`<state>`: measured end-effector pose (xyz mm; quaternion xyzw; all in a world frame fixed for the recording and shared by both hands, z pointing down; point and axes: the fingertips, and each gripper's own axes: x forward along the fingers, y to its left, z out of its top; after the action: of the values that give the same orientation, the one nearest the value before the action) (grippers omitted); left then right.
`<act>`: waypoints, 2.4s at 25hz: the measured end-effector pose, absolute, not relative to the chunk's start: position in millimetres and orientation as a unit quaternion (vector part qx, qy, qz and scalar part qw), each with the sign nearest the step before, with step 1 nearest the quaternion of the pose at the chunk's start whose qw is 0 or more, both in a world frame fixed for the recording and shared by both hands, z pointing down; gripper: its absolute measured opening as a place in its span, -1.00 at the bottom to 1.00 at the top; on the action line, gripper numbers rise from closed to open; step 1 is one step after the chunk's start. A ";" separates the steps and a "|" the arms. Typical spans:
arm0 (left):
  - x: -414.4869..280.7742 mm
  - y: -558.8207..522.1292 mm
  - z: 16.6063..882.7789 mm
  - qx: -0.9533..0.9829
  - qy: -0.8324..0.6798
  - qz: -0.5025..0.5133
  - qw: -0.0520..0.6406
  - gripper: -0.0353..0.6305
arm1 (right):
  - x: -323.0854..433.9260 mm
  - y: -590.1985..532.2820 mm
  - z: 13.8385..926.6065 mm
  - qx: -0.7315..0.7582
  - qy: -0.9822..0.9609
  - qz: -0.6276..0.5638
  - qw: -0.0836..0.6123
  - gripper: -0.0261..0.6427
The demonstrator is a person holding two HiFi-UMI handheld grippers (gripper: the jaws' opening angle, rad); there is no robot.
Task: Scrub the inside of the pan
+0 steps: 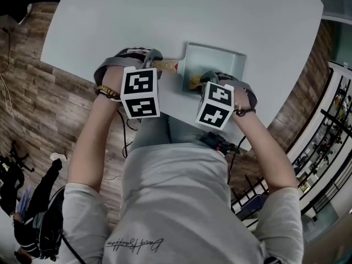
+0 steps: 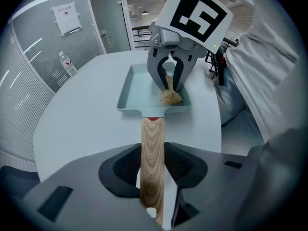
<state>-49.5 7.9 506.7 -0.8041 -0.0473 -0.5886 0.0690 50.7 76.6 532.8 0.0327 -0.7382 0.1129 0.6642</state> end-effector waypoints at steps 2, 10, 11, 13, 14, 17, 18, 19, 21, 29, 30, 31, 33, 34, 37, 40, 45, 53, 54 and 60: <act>-49.4 9.1 506.4 -0.803 -0.049 -0.589 0.071 -0.42 | 53.4 69.1 533.6 0.046 -0.737 0.105 0.666 -0.72; -49.1 11.1 505.2 -0.797 -0.053 -0.596 0.080 -0.43 | 67.4 7.6 534.8 0.141 -0.737 0.056 0.659 -0.71; -49.1 11.2 505.0 -0.798 -0.053 -0.595 0.079 -0.43 | 69.0 1.7 534.9 0.148 -0.735 0.047 0.660 -0.71; -49.0 10.9 504.7 -0.799 -0.052 -0.594 0.078 -0.43 | 71.7 -8.3 535.1 0.158 -0.733 0.032 0.661 -0.71; -48.9 10.8 504.6 -0.799 -0.051 -0.594 0.077 -0.43 | 72.8 -11.6 535.2 0.161 -0.733 0.030 0.661 -0.71; -47.9 10.7 504.9 -0.800 -0.044 -0.594 0.071 -0.43 | 74.4 -13.9 535.0 0.165 -0.733 0.029 0.659 -0.71; -47.5 10.6 505.2 -0.801 -0.040 -0.594 0.067 -0.42 | 74.7 -13.7 535.0 0.166 -0.734 0.026 0.658 -0.71; -47.2 10.4 505.5 -0.802 -0.036 -0.593 0.062 -0.42 | 75.1 -13.3 535.1 0.167 -0.736 0.024 0.656 -0.71; -46.8 10.3 506.2 -0.804 -0.032 -0.592 0.055 -0.42 | 75.9 -10.0 535.2 0.167 -0.741 0.030 0.650 -0.71; -48.3 6.2 507.2 -0.801 -0.032 -0.596 0.055 -0.42 | 76.7 22.5 535.8 0.127 -0.734 0.049 0.665 -0.71; -48.5 6.0 507.4 -0.801 -0.033 -0.596 0.056 -0.42 | 76.5 27.0 535.9 0.121 -0.734 0.053 0.666 -0.71; -48.8 5.8 507.9 -0.800 -0.033 -0.596 0.056 -0.42 | 76.1 31.7 536.1 0.115 -0.733 0.058 0.668 -0.72; -49.3 5.4 509.1 -0.799 -0.034 -0.597 0.057 -0.42 | 75.9 41.8 536.9 0.097 -0.731 0.071 0.672 -0.72; -49.5 5.2 509.8 -0.799 -0.035 -0.597 0.057 -0.42 | 75.9 47.0 537.4 0.088 -0.729 0.078 0.675 -0.72; -50.3 4.4 511.0 -0.798 -0.035 -0.599 0.058 -0.42 | 74.7 61.9 537.9 0.056 -0.724 0.104 0.680 -0.72; -50.4 4.4 510.7 -0.797 -0.035 -0.600 0.058 -0.42 | 73.2 76.3 536.5 0.022 -0.719 0.133 0.682 -0.72; -50.7 4.6 509.7 -0.797 -0.037 -0.601 0.057 -0.42 | 72.2 80.8 534.7 0.020 -0.718 0.135 0.683 -0.72; -52.1 11.3 508.8 -0.787 -0.059 -0.611 0.065 -0.43 | 82.3 49.4 537.0 0.112 -0.723 0.078 0.677 -0.71; -52.7 11.8 508.4 -0.786 -0.060 -0.612 0.066 -0.43 | 83.9 42.3 537.2 0.117 -0.722 0.071 0.678 -0.71; -51.3 13.9 506.9 -0.786 -0.064 -0.611 0.067 -0.43 | 96.5 5.4 537.6 0.140 -0.713 0.053 0.685 -0.71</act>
<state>-51.3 13.9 506.9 -0.7865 -0.0644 -0.6106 0.0671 96.5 5.4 537.6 0.1402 -0.7134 0.0528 0.6846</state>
